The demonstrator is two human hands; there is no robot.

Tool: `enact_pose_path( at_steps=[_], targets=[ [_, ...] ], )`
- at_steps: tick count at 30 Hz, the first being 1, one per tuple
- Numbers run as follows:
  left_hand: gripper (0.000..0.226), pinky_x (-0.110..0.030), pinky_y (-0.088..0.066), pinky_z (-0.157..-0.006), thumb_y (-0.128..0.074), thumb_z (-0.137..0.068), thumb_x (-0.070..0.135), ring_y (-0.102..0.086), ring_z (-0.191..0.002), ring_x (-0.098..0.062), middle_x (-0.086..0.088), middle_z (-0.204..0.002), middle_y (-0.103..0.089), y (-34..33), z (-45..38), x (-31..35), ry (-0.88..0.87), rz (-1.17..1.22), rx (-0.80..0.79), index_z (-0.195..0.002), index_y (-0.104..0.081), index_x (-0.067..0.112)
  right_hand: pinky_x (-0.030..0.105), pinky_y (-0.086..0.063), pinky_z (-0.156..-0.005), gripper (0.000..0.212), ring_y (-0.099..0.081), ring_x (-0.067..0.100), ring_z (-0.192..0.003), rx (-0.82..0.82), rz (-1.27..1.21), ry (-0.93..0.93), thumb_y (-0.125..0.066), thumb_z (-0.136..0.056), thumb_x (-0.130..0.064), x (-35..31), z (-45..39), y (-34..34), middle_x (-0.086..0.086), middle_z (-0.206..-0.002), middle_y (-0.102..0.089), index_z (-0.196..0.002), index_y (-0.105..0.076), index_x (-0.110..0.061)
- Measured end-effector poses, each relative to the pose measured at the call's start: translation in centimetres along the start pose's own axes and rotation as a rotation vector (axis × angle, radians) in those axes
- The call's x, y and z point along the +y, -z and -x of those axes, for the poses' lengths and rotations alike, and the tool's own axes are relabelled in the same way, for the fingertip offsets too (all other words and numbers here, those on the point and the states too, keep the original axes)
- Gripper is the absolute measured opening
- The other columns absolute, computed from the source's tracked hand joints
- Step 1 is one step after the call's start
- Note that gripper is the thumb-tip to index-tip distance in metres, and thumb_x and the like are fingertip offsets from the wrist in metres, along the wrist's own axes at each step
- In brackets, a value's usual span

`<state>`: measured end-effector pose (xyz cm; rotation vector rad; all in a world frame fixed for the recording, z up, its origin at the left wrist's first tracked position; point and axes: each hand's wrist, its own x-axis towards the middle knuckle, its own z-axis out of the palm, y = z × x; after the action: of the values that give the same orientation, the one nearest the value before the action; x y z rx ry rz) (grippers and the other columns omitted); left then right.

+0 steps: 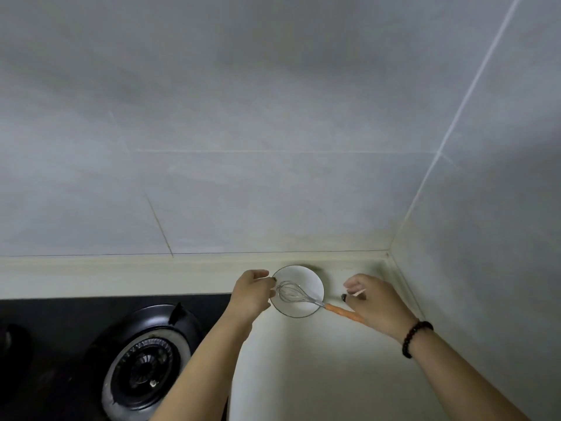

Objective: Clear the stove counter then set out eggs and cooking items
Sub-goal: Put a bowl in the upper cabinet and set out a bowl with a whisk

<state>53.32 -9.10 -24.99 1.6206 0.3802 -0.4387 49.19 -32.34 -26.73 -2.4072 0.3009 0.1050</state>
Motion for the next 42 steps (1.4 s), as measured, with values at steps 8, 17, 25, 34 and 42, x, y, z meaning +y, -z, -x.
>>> enact_pose_path(
  at_steps=[8,17,25,34,42],
  targets=[
    [0.023,-0.037,-0.051,-0.091,-0.055,-0.093,0.013,-0.068,-0.096,-0.018,-0.003,-0.114,-0.065,1.6,8.4,5.6,-0.244,0.017,-0.046,-0.116,-0.057,0.013,0.003,-0.043,-0.066,0.008,-0.062,-0.003,-0.081,0.184,-0.11,0.217,-0.066,-0.087,-0.019,-7.2,6.3,6.6,-0.013,-0.092,-0.066,-0.09,-0.066,-0.027],
    [0.02,-0.035,-0.053,-0.089,-0.054,-0.095,0.015,-0.072,-0.091,-0.015,0.002,-0.097,-0.076,3.8,19.2,13.2,-0.523,-0.029,-0.182,-0.112,-0.063,0.015,0.028,-0.055,-0.08,0.013,-0.07,0.01,-0.081,0.33,-0.274,0.448,-0.066,-0.084,-0.014,-16.9,14.9,16.3,-0.005,-0.088,-0.072,-0.087,-0.072,-0.026],
    [0.02,-0.031,-0.052,-0.08,-0.053,-0.096,0.014,-0.073,-0.088,-0.018,-0.004,-0.096,-0.076,5.8,28.0,22.0,-0.765,-0.025,-0.324,-0.112,-0.064,0.013,0.051,-0.055,-0.084,0.01,-0.072,0.016,-0.077,0.595,-0.264,0.704,-0.066,-0.083,-0.016,-25.1,21.4,26.7,-0.001,-0.079,-0.074,-0.08,-0.073,-0.023],
    [0.018,-0.029,-0.049,-0.073,-0.049,-0.097,0.012,-0.07,-0.078,-0.016,-0.004,-0.092,-0.075,6.5,35.7,31.2,-0.995,-0.05,-0.395,-0.107,-0.063,0.013,0.013,-0.043,-0.071,0.009,-0.06,0.001,-0.074,1.13,0.046,0.965,-0.069,-0.085,-0.023,-33.4,25.9,36.5,-0.005,-0.099,-0.064,-0.093,-0.067,-0.021],
    [0.016,-0.027,-0.05,-0.072,-0.05,-0.097,0.018,-0.07,-0.078,-0.014,-0.004,-0.09,-0.075,7.0,39.8,34.8,-1.12,-0.105,-0.337,-0.105,-0.064,0.015,0.042,-0.049,-0.088,0.026,-0.055,0.024,-0.103,1.388,0.249,1.02,-0.06,-0.092,-0.023,-39.5,25.0,42.7,0.008,-0.127,-0.047,-0.116,-0.057,-0.013]
  ],
)
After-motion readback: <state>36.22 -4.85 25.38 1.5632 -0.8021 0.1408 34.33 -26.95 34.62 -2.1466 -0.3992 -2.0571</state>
